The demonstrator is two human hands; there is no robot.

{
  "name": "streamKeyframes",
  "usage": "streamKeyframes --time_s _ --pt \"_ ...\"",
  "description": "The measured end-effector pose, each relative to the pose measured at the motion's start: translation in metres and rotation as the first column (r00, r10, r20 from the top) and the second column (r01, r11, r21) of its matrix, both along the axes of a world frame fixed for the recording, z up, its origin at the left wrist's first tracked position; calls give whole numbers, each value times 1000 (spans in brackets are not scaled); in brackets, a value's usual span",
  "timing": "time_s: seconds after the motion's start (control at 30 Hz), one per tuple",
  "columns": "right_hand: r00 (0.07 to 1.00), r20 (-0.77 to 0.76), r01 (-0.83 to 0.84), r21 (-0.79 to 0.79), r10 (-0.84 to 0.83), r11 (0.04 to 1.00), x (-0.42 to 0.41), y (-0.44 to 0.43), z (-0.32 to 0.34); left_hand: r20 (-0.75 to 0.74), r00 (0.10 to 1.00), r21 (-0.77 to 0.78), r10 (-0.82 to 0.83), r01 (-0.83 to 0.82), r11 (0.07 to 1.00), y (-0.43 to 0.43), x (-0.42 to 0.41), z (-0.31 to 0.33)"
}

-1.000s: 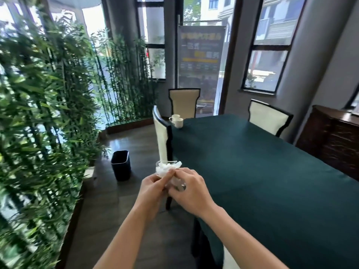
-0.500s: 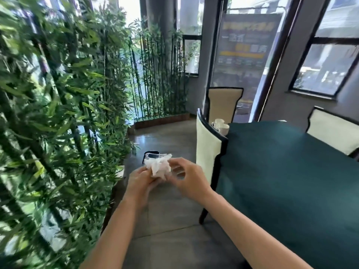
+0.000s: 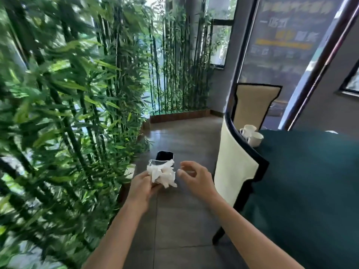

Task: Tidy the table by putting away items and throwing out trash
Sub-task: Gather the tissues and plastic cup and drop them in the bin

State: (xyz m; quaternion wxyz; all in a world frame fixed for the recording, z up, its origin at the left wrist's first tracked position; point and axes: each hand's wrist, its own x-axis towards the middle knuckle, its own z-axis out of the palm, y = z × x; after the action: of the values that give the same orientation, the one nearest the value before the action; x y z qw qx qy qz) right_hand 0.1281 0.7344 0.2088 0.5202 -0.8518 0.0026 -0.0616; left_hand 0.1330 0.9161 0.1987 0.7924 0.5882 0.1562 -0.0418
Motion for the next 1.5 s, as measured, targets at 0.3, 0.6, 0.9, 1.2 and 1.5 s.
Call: streamKeyframes --time_s 0.3,0.6,0.9,1.2,1.5 --pt "997 -74 -22 45 25 999 187 -66 -10 -78 996 -7 44 -45 999 -66 159 -3" --pt "984 -173 -4 133 27 991 340 -71 -40 -108 993 25 56 -54 998 -73 303 -30" --pt "939 -344 67 133 -18 989 512 -62 -113 -275 957 15 89 -88 996 -49 476 -113" --pt "784 -619 91 26 -55 996 676 -33 -285 -562 819 65 115 -95 993 -7 659 -287" --pt "621 -783 111 36 -41 993 740 -10 -521 -683 705 217 191 -53 975 -7 728 -551"
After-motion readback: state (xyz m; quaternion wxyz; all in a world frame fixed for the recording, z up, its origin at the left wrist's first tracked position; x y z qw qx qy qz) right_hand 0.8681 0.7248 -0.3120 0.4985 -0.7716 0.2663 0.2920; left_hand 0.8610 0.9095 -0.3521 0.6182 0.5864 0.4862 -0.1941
